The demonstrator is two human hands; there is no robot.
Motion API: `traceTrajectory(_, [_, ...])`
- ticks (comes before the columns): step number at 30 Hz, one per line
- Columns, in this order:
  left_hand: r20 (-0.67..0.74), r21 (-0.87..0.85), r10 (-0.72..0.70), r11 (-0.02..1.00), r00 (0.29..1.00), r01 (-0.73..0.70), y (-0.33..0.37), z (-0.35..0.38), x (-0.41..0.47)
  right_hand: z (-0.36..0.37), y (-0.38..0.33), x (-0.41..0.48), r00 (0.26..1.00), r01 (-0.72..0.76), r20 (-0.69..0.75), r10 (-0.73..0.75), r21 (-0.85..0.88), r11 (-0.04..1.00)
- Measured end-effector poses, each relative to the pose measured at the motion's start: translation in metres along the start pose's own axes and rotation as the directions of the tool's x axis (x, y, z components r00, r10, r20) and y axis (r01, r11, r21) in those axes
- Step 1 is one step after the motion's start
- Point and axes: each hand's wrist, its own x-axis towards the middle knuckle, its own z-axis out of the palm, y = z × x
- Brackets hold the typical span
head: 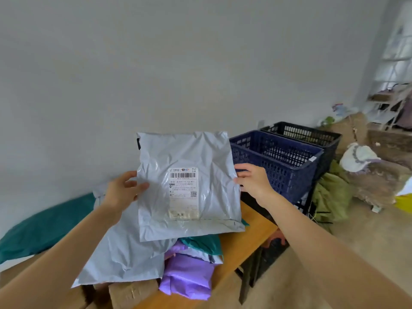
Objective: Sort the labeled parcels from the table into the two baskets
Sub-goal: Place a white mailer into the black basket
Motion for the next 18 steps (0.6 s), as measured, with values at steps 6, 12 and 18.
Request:
traceTrajectory(6, [0.152,0.001,0.02,1.0,0.988,-0.021,0.016,0.091,-0.006,-0.092,0.009,-0.025,0.985,-0.008,-0.17,-0.003,-0.061,0.998])
traceTrajectory(12, [0.234,-0.013,0.002,1.0,0.972,0.001,0.026,0.196,-0.021,-0.191,0.025,-0.03,0.966,-0.021,-0.257,-0.002,-0.086,0.996])
traceTrajectory(18, [0.246,-0.032,-0.041,0.998,0.968,0.05,0.023,0.311,-0.032,-0.296,0.043,-0.011,0.963,-0.023,-0.27,-0.015,-0.137,0.99])
